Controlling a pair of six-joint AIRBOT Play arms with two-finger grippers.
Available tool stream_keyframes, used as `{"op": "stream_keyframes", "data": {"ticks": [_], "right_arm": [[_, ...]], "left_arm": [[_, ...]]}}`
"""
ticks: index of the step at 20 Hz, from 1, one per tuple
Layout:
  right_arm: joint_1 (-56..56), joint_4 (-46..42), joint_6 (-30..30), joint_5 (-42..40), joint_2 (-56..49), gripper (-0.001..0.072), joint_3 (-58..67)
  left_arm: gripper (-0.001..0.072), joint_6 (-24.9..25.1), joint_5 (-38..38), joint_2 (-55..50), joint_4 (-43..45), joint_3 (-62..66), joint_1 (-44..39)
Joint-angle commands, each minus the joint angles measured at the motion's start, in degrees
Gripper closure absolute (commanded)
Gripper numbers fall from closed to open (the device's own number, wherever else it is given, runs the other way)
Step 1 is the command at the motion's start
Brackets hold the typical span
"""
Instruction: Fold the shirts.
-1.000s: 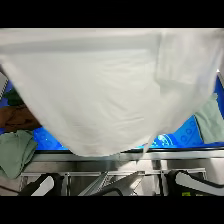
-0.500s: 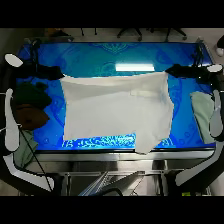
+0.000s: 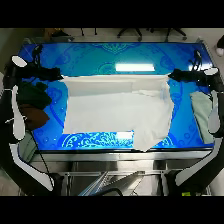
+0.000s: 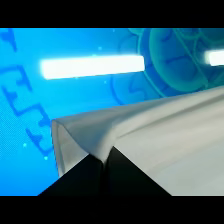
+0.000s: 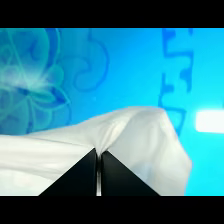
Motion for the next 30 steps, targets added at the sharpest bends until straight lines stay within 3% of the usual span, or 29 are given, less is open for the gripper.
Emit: {"op": "stream_keyframes", "data": {"ticks": [1, 11, 14, 15, 16, 17, 18, 20, 23, 27, 30], "right_arm": [[0.2, -11.5, 2.7, 5.3, 0.0, 0.0688, -0.6], [0.6, -12.5, 2.6, 1.5, -0.1, 0.0687, -9.9], [0.6, -8.6, 2.3, 1.3, 0.3, 0.0684, -9.8], [0.6, -7.3, 2.4, 1.3, 1.0, 0.0634, -9.6], [0.6, -6.1, 2.4, 1.5, 2.0, 0.0451, -9.3], [0.4, -5.8, 2.4, 1.8, 3.7, 0.0271, -9.0], [0.2, -6.0, 2.7, 2.2, 5.7, 0.0245, -8.9], [-1.3, -6.1, 3.9, 3.7, 10.8, 0.0247, -8.9], [-5.8, -6.1, 4.9, 11.3, 17.1, 0.0248, -9.9], [-13.4, -6.1, 9.1, 21.6, 23.8, 0.0251, -20.5], [-18.8, -6.9, 12.6, 22.3, 29.3, 0.0285, -30.5]], "left_arm": [[0.0695, -1.5, -4.6, -2.1, 4.3, 0.7, -0.6], [0.0695, -2.5, -5.2, -8.6, 5.3, 0.7, -3.4], [0.0668, -3.2, -5.8, -8.4, 5.1, 0.9, -3.4], [0.0355, -4.3, -7.1, -8.5, 5.1, 1.7, -3.4], [0.0106, -5.6, -8.7, -8.4, 5.1, 2.9, -3.4], [0.0087, -7.1, -11.1, -8.5, 5.2, 4.8, -3.0], [0.0087, -8.3, -14.0, -8.4, 5.3, 6.8, -2.3], [0.0114, -9.5, -18.0, -6.5, 5.3, 5.9, -0.3], [0.0114, -8.9, -18.5, 0.0, 5.3, -8.6, 2.2], [0.0114, -4.6, -10.0, 11.0, 5.2, -37.8, 5.2], [0.0114, -1.1, -4.9, 17.2, 5.1, -51.5, 6.4]]}}
